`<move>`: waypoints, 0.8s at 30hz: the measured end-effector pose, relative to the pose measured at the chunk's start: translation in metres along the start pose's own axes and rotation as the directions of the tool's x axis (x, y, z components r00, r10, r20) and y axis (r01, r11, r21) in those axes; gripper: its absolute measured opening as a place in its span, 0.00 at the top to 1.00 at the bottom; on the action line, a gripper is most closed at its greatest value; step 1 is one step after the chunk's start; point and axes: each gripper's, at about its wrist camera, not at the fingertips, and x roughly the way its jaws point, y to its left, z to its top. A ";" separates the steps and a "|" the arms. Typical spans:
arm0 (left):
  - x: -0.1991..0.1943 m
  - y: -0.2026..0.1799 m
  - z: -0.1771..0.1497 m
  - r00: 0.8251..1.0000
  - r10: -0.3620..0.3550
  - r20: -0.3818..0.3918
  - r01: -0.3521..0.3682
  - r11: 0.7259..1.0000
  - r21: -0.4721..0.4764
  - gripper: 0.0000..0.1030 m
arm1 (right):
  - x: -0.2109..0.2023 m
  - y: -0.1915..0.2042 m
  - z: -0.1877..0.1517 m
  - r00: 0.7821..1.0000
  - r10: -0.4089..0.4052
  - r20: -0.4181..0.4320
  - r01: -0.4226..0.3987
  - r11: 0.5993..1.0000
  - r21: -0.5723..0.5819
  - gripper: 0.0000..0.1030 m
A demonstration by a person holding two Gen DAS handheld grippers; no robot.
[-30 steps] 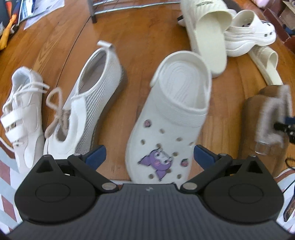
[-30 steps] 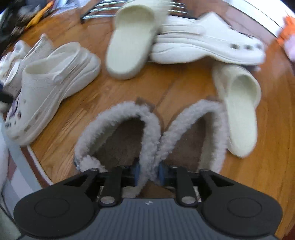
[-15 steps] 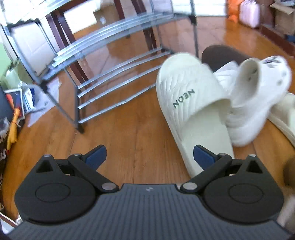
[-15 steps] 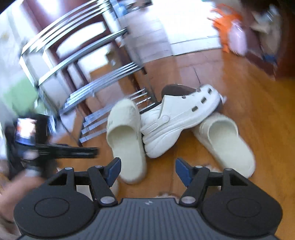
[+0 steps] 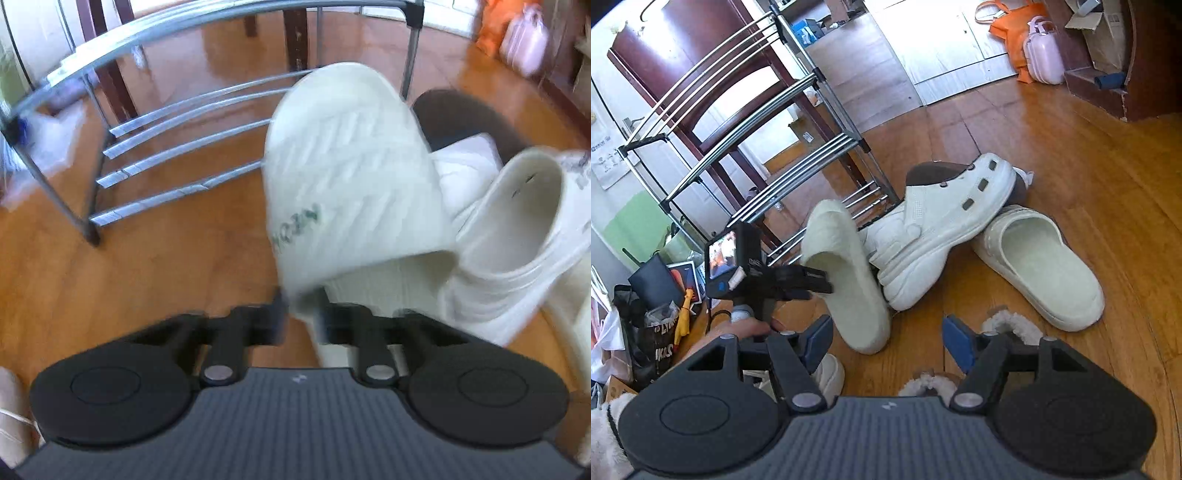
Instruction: Organize scattered shoes
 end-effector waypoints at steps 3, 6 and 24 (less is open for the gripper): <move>-0.013 -0.001 0.001 0.999 -0.020 0.032 0.021 1.000 -0.018 0.92 | -0.004 -0.007 -0.001 1.000 -0.005 -0.003 0.005 0.999 0.037 0.34; -0.030 -0.004 0.004 0.996 -0.049 0.071 0.050 0.999 -0.004 0.93 | -0.006 -0.013 -0.002 1.000 -0.003 -0.003 0.003 0.999 0.052 0.33; -0.137 -0.039 0.018 0.935 -0.342 -0.099 0.344 0.939 -0.001 0.93 | -0.052 -0.084 -0.008 0.994 -0.025 0.106 -0.005 0.961 0.275 0.30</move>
